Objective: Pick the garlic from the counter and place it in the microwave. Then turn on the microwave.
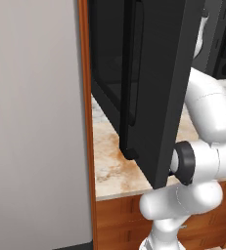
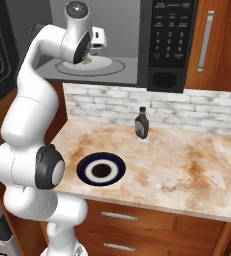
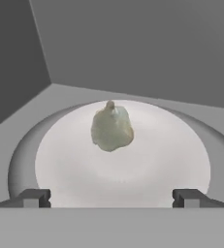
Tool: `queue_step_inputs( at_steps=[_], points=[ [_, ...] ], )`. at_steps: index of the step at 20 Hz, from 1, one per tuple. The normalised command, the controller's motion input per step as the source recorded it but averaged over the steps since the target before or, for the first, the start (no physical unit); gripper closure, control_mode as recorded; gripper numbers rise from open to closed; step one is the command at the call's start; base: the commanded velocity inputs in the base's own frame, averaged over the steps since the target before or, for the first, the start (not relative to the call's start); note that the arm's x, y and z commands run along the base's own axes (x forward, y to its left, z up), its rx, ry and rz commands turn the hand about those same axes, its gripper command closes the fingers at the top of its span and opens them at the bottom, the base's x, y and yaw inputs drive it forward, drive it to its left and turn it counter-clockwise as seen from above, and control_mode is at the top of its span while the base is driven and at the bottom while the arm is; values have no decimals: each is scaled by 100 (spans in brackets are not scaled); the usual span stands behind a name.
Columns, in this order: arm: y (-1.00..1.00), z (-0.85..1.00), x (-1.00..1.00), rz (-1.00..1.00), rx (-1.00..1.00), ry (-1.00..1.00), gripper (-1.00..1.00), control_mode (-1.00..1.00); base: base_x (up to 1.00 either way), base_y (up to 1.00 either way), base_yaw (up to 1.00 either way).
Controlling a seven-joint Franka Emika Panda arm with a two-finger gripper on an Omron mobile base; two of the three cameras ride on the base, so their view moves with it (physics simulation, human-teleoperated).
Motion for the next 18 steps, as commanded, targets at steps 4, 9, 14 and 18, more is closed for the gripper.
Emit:
queue_step_inputs(
  at_steps=[4,9,14,18],
  points=[
    [-11,6,-35,0,3,0,-100,-100,0,0,0],
    [-7,1,-34,0,3,1,-100,-100,0,0,0],
    [-5,1,-33,0,0,0,-100,-100,0,0,0],
    [-7,4,-33,0,0,0,-100,-100,0,0,0]
  ],
)
